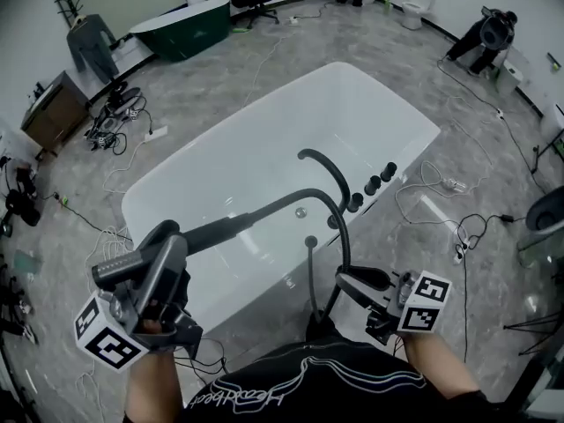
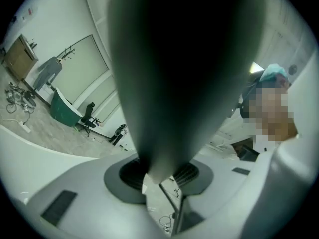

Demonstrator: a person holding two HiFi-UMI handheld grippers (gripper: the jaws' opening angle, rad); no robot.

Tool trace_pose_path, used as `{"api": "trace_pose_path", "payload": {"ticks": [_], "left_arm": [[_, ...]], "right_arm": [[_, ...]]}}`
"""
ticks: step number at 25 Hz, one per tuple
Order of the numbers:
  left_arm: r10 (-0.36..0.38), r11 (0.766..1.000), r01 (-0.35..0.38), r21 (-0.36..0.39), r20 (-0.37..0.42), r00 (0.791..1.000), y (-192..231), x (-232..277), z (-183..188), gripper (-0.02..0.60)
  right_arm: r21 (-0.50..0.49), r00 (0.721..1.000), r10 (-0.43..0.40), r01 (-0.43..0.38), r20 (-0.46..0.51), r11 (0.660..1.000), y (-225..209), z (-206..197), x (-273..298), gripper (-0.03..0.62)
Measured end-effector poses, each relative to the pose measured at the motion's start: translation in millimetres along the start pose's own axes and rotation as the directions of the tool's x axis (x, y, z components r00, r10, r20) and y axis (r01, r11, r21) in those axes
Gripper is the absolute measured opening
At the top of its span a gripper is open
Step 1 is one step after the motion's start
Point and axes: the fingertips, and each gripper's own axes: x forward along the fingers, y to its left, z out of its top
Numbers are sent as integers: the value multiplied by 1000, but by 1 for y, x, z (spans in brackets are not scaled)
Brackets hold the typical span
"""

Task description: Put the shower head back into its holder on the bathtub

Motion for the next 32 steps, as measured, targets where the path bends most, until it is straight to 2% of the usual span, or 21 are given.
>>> {"api": "trace_pose_path", "payload": {"ticks": [4, 8, 20, 24, 32], "left_arm": [[41, 999, -41, -8, 53, 998, 16, -13, 34, 130], [75, 997, -77, 15, 89, 993, 24, -23, 49, 130], [100, 987, -123, 107, 199, 975, 13, -33, 85, 130], [97, 984, -125, 125, 214, 972, 12, -32, 87, 130], [65, 981, -103, 165, 224, 972, -1, -21, 97, 130]], "right_arm": [[-20, 999, 33, -32, 43, 999, 5, 46, 24, 54], [-39, 995, 69, -66, 76, 997, -4, 75, 42, 54], [-158, 967, 194, -169, 165, 973, -23, 164, 91, 54], [-193, 965, 184, -148, 187, 970, -36, 179, 102, 54], [-313, 970, 118, -48, 212, 949, -61, 214, 121, 54]]}}
